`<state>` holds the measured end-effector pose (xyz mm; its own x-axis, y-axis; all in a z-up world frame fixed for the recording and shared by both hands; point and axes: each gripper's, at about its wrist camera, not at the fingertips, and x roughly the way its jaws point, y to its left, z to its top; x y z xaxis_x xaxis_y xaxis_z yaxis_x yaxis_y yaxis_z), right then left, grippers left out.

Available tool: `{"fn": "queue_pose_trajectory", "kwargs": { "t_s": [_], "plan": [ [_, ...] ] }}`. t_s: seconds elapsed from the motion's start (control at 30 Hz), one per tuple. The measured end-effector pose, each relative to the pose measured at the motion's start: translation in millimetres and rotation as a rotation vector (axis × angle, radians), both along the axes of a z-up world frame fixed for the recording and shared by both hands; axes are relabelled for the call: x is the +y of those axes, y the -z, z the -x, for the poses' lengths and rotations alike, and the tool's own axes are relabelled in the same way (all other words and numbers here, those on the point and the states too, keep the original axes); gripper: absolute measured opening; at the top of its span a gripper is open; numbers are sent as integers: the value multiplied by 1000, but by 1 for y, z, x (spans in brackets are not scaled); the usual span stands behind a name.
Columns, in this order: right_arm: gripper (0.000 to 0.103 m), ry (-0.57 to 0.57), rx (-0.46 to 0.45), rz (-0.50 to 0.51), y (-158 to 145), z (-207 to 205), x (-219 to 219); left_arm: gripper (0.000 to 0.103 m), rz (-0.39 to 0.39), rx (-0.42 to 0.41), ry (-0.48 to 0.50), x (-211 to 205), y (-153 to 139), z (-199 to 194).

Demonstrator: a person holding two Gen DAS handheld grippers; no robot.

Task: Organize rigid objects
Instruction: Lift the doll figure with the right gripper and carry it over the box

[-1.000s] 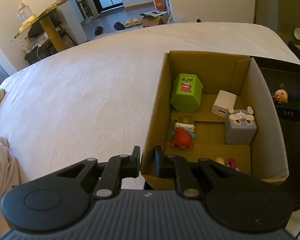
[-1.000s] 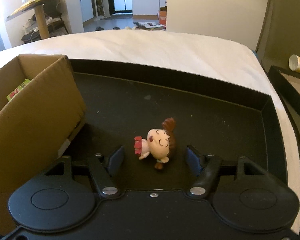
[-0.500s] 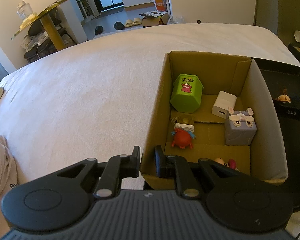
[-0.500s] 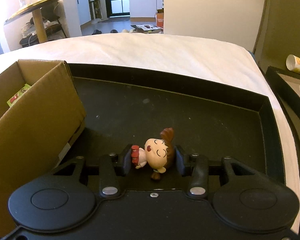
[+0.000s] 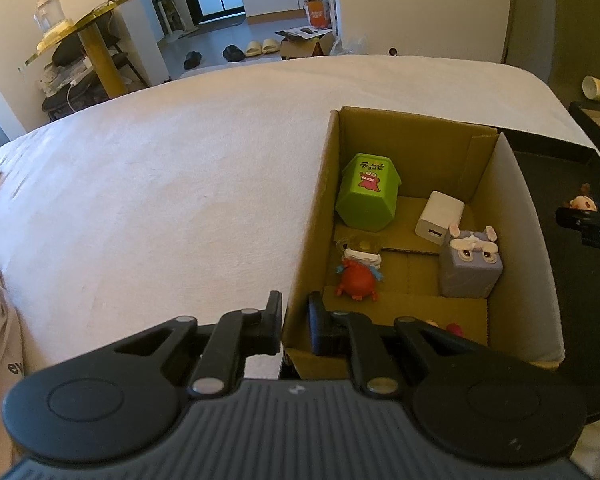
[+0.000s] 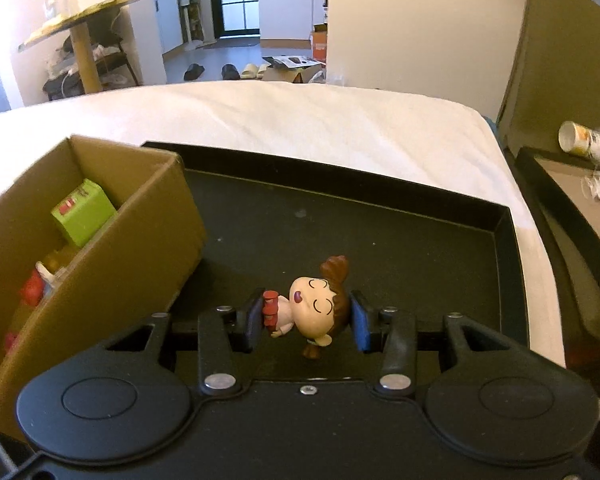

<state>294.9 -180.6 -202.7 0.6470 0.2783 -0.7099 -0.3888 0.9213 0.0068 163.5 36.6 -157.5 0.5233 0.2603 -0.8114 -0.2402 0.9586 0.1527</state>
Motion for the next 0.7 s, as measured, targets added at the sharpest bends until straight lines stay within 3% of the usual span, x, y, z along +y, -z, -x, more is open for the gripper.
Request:
{"fn": "queue_pose_trajectory", "kwargs": {
  "t_s": [0.7],
  "plan": [
    [43, 37, -18, -88, -60, 33, 5, 9, 82, -62, -2, 11, -8, 12]
  ]
}}
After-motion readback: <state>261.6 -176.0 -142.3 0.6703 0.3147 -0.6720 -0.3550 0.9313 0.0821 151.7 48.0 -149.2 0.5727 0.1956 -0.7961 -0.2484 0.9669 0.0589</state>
